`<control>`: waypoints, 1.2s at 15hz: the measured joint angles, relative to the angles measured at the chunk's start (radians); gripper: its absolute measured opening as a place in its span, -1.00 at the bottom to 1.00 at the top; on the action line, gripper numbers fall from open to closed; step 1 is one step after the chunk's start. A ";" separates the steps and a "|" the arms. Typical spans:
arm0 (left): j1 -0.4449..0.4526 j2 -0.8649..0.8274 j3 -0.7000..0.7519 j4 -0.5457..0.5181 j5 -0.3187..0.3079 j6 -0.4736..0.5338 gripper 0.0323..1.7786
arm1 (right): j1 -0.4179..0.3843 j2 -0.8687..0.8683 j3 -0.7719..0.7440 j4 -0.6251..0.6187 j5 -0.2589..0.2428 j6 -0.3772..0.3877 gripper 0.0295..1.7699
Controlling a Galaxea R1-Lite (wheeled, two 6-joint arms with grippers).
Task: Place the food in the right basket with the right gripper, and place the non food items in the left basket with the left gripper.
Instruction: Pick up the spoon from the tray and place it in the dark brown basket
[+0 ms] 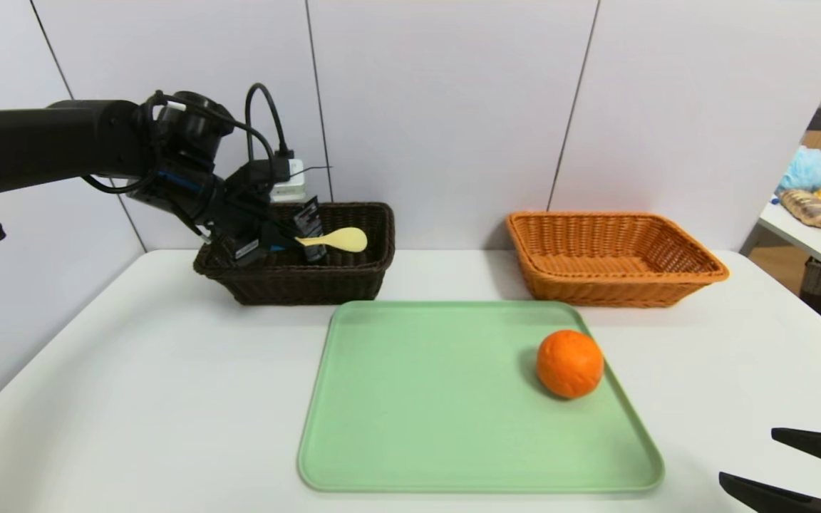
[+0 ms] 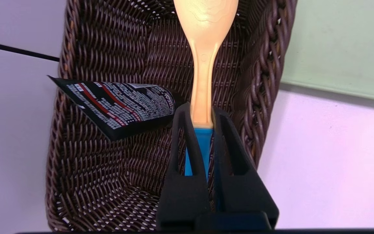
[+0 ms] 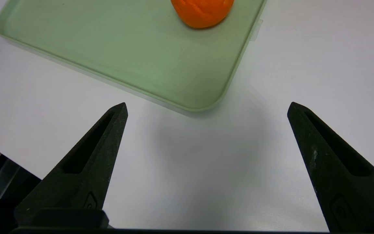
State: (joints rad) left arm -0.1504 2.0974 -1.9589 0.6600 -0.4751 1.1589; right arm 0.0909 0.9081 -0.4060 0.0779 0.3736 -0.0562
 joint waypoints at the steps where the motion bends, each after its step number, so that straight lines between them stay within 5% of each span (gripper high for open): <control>1: 0.002 0.013 -0.004 -0.004 0.000 -0.001 -0.91 | 0.000 -0.001 0.002 -0.001 0.000 0.008 0.92; 7: 0.027 0.071 -0.012 -0.043 -0.001 -0.016 -0.91 | 0.001 -0.013 0.006 -0.003 0.001 0.025 0.92; 12: 0.029 0.080 -0.014 -0.067 -0.001 -0.049 -0.08 | 0.001 -0.017 0.006 -0.003 0.001 0.023 0.92; 18: 0.026 0.027 -0.014 -0.067 -0.047 -0.142 0.46 | 0.000 -0.027 0.006 -0.003 0.000 0.024 0.92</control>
State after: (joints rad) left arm -0.1249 2.1249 -1.9734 0.5926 -0.5223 1.0168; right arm 0.0913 0.8813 -0.4002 0.0749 0.3732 -0.0317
